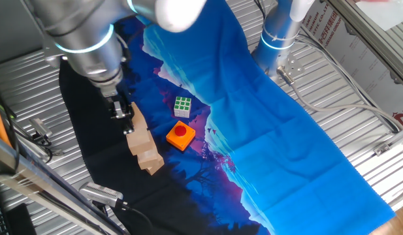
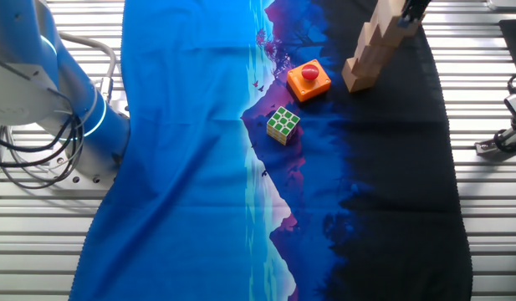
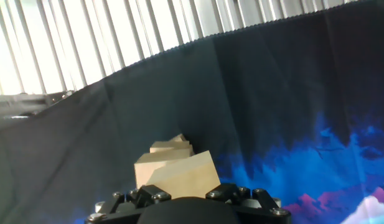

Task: Stack the blocks in a vertical line of five

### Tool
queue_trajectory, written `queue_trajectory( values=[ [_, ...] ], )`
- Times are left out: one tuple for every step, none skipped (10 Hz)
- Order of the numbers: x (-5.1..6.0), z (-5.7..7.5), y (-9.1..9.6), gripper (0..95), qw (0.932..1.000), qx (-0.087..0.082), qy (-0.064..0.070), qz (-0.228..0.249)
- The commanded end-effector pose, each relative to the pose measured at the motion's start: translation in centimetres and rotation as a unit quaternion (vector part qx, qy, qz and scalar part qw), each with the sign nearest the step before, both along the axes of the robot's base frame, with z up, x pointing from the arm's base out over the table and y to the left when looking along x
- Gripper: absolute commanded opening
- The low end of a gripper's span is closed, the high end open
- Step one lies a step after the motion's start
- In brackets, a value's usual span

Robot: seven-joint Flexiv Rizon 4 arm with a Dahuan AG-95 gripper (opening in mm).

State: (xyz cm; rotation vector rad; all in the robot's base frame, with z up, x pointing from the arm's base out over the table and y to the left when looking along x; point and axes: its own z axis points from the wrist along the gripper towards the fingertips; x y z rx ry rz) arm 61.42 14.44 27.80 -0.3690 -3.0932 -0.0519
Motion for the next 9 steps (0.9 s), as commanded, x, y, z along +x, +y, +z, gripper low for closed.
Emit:
queue_trajectory(
  values=[
    [0.28, 0.71, 0.22, 0.0, 0.9999, -0.002, 0.012, 0.001],
    [0.28, 1.01, 0.28, 0.0, 0.9999, -0.003, 0.013, 0.001],
    [0.28, 1.04, 0.28, 0.0, 0.9999, -0.002, 0.013, 0.001],
    [0.28, 1.08, 0.29, 0.0, 0.9999, -0.004, 0.013, 0.001],
    [0.29, 1.15, 0.28, 0.0, 0.9999, -0.007, 0.014, 0.002],
    [0.3, 1.19, 0.27, 0.0, 0.9999, -0.007, 0.015, 0.004],
    [0.3, 1.19, 0.27, 0.0, 0.9992, -0.017, 0.015, 0.032],
    [0.3, 1.19, 0.27, 0.0, 0.9967, -0.028, 0.021, 0.073],
    [0.3, 1.19, 0.27, 0.0, 0.9773, -0.073, 0.042, 0.194]
  ],
)
